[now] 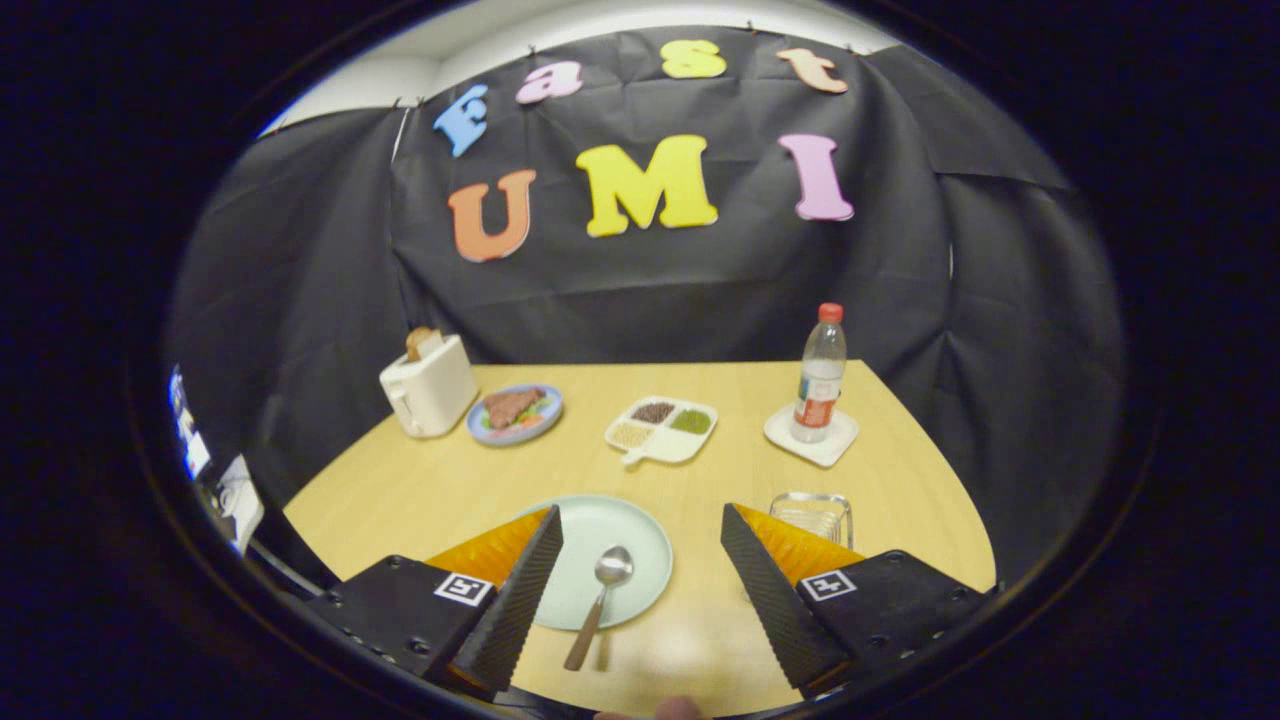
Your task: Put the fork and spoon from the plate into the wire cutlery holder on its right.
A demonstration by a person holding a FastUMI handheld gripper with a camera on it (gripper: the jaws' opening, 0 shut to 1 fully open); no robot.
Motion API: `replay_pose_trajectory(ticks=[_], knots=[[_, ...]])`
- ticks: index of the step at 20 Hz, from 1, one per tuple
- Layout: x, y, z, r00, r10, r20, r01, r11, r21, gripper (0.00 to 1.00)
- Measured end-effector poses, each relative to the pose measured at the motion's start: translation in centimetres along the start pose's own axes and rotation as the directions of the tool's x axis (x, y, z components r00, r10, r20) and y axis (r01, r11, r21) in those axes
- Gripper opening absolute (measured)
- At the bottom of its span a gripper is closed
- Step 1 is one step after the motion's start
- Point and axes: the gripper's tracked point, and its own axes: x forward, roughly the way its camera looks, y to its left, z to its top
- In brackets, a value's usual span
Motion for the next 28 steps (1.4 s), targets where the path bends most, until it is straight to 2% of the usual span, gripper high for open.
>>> replay_pose_trajectory(ticks=[2, 5, 7, 10, 16, 20, 23, 25, 28], knots=[[-0.4, 1.9, -2.3, 0.992, 0.041, -0.119, -0.040, 0.999, 0.005, 0.96], [-0.9, 2.9, -3.9, 0.976, 0.035, -0.215, -0.048, 0.997, -0.055, 0.96], [-0.8, 3.7, -5.7, 0.950, 0.046, -0.309, -0.050, 0.999, -0.004, 0.96], [-0.3, 4.6, -7.8, 0.891, 0.054, -0.450, -0.015, 0.996, 0.090, 0.96], [0.9, 4.4, -9.3, 0.852, -0.037, -0.522, 0.069, 0.997, 0.042, 0.95], [1.4, 3.9, -11.9, 0.810, -0.062, -0.584, 0.121, 0.991, 0.062, 0.82], [2.4, 4.1, -13.4, 0.783, -0.033, -0.622, 0.141, 0.982, 0.125, 0.70], [2.8, 4.0, -13.9, 0.768, -0.035, -0.640, 0.157, 0.978, 0.135, 0.57], [3.3, 3.8, -14.0, 0.765, -0.060, -0.641, 0.185, 0.974, 0.129, 0.34]])
